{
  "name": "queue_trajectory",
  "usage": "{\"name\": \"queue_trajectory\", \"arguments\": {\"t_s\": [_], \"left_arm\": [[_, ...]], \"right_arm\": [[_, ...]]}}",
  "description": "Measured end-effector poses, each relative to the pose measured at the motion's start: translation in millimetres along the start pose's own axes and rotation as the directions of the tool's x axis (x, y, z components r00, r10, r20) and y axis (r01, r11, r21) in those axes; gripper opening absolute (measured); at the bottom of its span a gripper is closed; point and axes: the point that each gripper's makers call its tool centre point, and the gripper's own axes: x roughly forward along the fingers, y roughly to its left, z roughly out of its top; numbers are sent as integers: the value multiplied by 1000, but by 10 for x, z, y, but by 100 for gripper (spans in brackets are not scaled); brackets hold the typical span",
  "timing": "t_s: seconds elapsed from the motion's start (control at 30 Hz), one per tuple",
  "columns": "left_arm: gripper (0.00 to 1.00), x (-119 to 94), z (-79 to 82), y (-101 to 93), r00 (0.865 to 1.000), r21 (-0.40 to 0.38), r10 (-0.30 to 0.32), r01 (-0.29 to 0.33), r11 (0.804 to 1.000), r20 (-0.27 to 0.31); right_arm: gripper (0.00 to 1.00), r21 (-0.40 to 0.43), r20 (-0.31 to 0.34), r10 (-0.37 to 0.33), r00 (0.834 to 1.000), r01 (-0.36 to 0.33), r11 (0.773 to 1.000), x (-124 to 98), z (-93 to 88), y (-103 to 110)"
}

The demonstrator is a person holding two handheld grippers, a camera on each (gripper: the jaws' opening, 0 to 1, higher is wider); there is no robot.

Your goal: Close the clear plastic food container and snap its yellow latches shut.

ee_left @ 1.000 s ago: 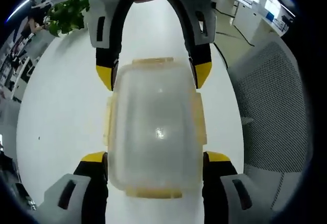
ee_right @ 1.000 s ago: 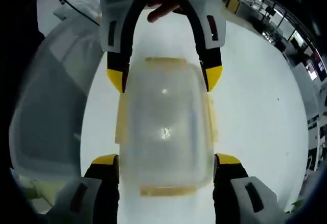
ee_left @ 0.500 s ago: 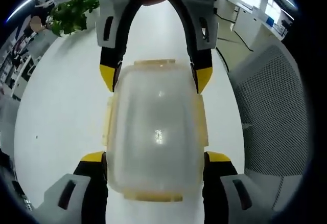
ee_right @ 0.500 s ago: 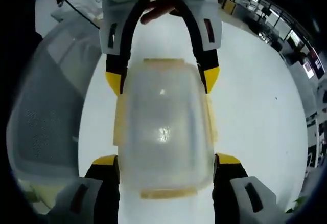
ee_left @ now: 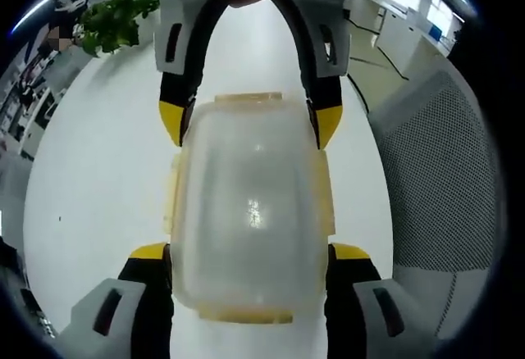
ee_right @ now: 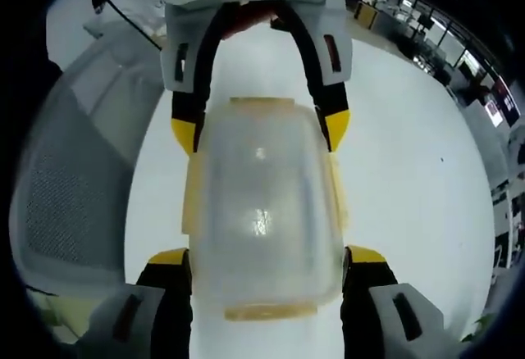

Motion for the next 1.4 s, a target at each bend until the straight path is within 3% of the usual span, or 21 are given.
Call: {"name": "queue_trajectory", "arguments": {"t_s": [0.23,0.43,1.0,1.4], "left_arm": [[76,-7,-39,-16,1000,8,-2,2,1000,-11],[76,-16,-73,-30,999,-2,2,-2,1000,-36],[77,-44,-117,-44,999,-17,0,-1,1000,-33],[78,-93,-282,-42,1000,-25,-4,3,1000,-24]], "right_arm": [[74,10,30,-4,1000,4,1000,9,44,28],[75,-8,10,5,1000,-4,1000,35,75,35],[76,-5,15,-2,1000,2,1000,60,124,45],[77,-4,23,4,1000,-4,1000,152,289,51]]}}
